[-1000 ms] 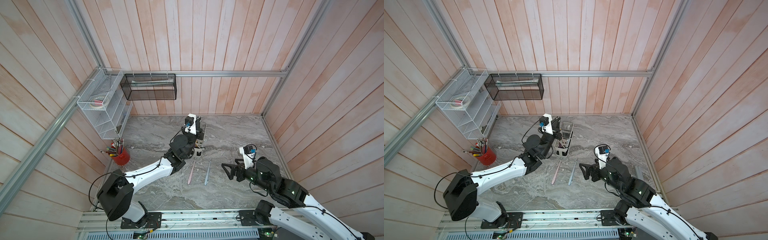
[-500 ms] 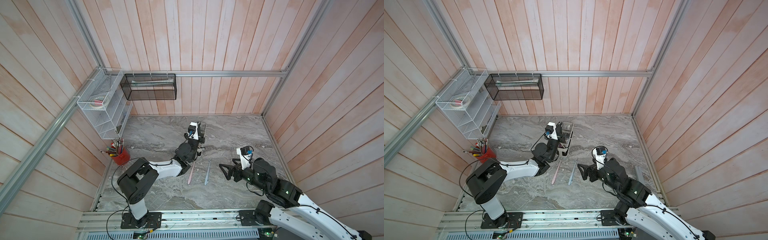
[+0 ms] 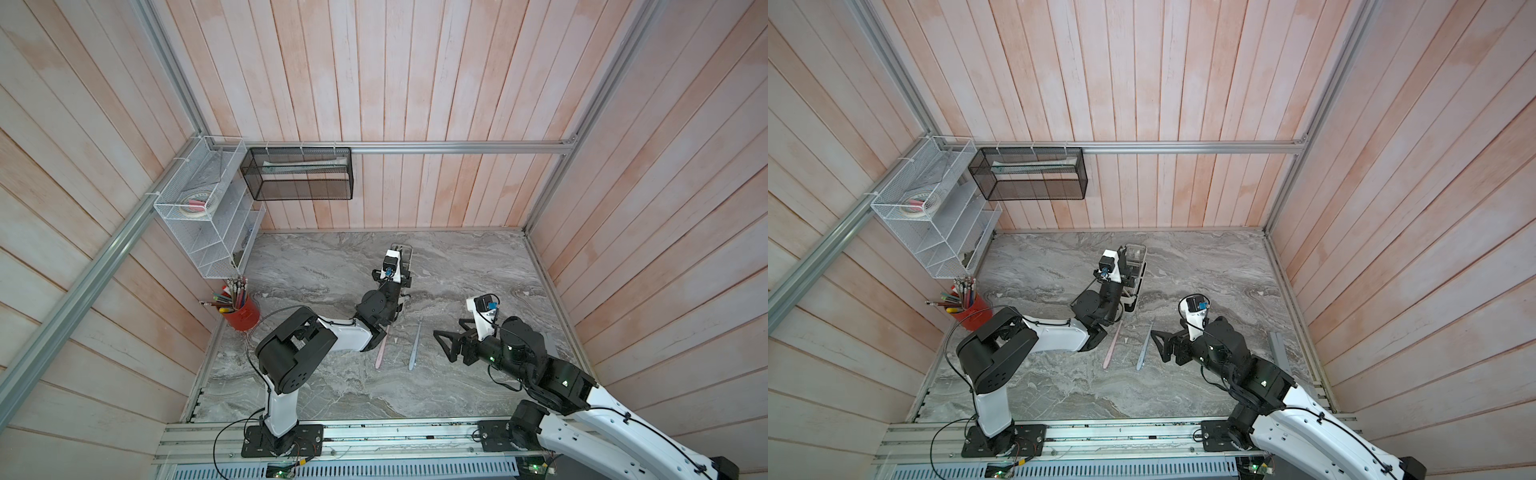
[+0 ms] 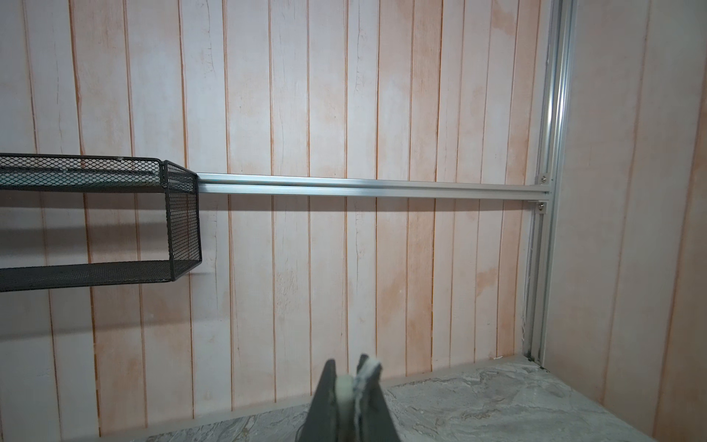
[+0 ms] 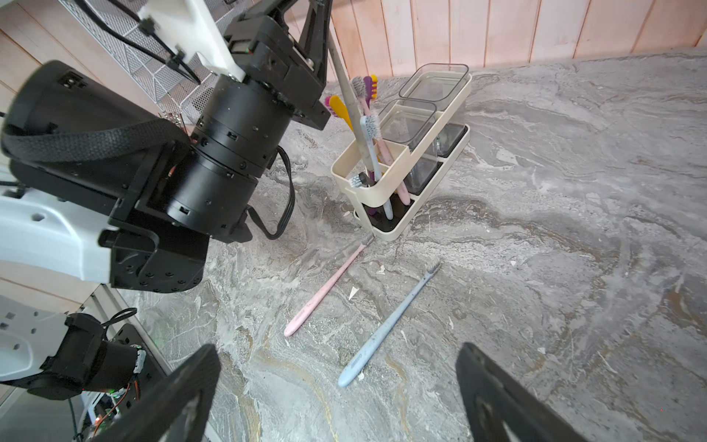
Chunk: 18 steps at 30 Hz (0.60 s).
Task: Place the toothbrush into the toothbrush holder
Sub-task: Place the toothbrush in the toothbrush holder.
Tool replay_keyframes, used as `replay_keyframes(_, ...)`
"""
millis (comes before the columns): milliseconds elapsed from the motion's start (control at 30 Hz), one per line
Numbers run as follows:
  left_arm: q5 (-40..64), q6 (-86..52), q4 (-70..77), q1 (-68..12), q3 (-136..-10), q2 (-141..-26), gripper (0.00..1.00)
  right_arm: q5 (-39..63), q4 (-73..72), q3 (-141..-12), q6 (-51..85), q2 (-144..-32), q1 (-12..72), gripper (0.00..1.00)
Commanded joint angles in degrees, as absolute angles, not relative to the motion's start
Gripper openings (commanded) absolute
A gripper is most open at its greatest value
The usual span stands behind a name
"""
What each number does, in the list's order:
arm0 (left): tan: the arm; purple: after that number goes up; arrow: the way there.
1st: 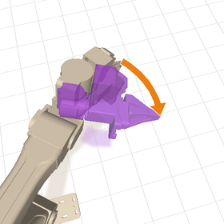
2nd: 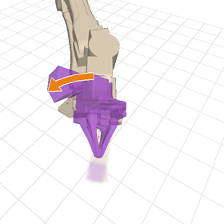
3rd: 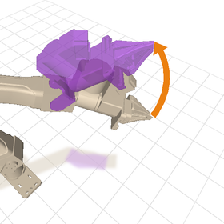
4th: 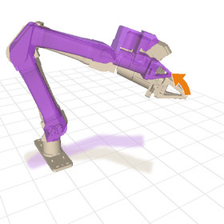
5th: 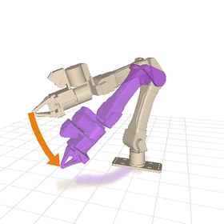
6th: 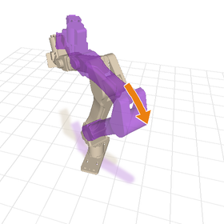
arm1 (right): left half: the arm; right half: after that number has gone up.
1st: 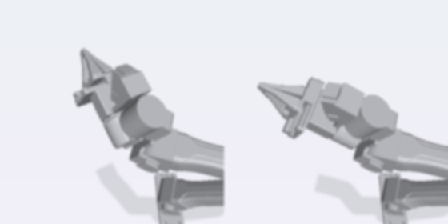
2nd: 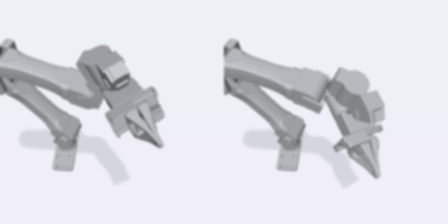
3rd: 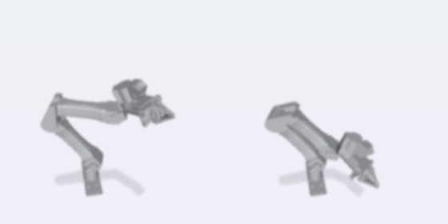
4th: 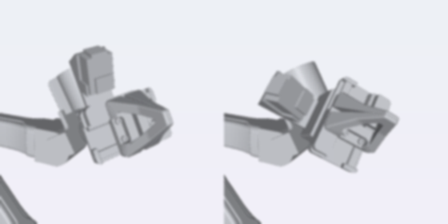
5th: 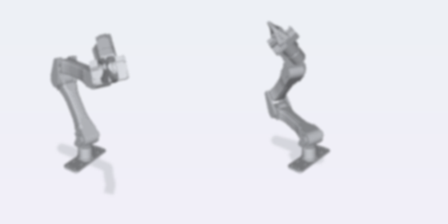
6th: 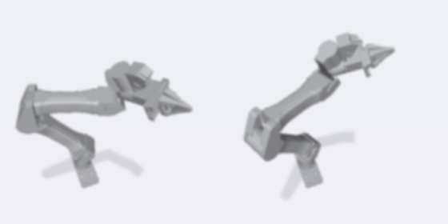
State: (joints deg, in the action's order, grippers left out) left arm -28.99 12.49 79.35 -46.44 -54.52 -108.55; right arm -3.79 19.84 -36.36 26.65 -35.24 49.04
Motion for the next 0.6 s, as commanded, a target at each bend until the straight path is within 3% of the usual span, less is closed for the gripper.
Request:
replay_keyframes(0,-29.3,13.7,81.6,-46.3,-56.8,-109.3,0.0,-2.7,18.3,-36.0,25.9,-35.5,48.8,0.98)
replay_keyframes(567,-29.6,11.7,78.6,-45.2,-59.1,-112.6,0.0,-1.6,17.6,-35.2,25.7,-35.6,48.4,0.98)
